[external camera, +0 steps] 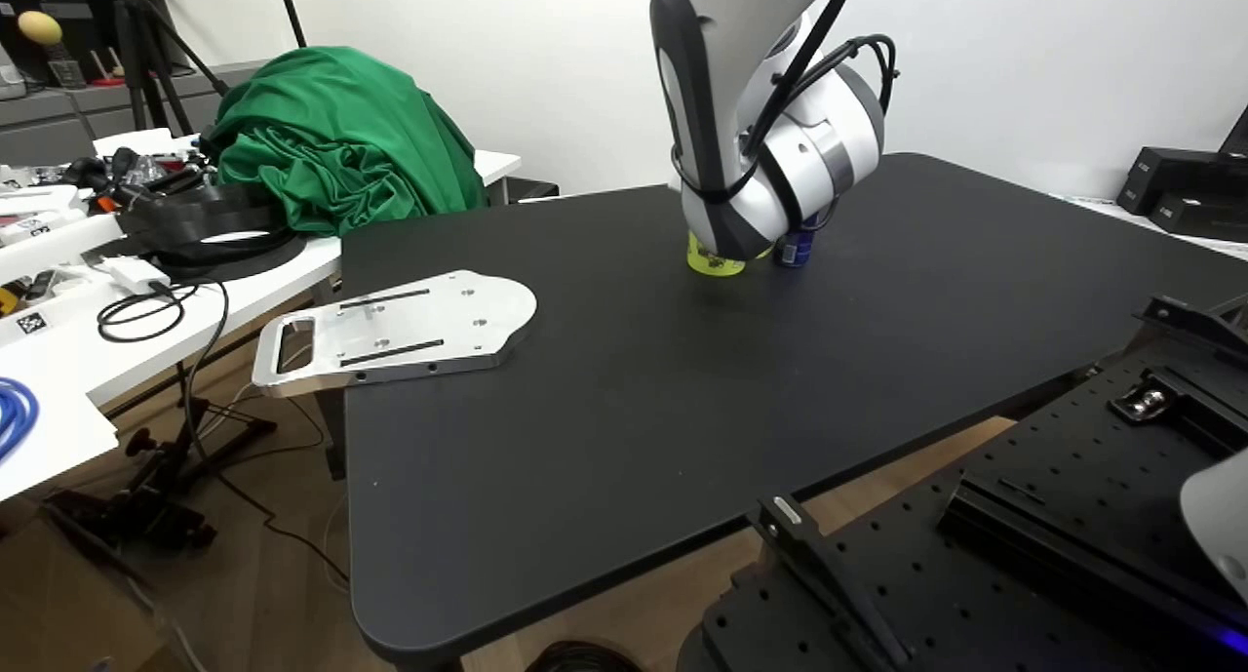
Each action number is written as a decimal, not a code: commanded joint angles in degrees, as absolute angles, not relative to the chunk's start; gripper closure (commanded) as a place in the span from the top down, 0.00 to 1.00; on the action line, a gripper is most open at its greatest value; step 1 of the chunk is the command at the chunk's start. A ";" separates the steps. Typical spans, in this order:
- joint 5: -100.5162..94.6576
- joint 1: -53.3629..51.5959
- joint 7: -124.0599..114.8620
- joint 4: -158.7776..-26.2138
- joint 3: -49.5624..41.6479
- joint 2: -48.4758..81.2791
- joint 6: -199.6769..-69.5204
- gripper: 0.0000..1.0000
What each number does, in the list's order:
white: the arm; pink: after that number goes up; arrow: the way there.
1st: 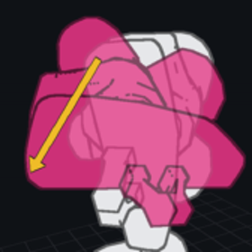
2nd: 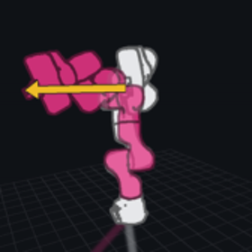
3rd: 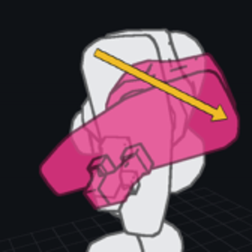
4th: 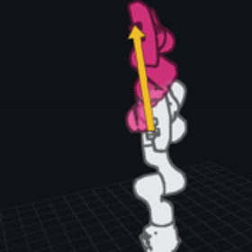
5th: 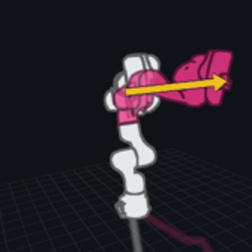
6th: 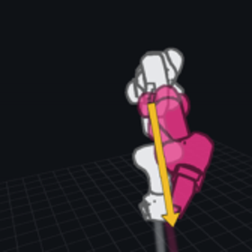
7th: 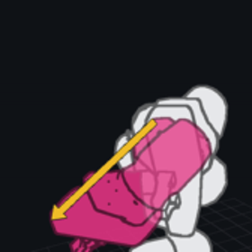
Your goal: Put the marker in the mug
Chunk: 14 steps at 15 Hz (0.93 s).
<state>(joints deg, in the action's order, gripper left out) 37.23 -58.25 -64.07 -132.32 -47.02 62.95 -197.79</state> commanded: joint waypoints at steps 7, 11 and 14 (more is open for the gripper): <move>37.25 -60.07 -65.40 -136.44 -50.38 57.95 -197.82 1.00; 33.10 -58.37 -60.21 -141.97 -51.20 47.08 -195.46 1.00; 29.95 -59.44 -50.25 -144.96 -54.61 40.24 -189.31 1.00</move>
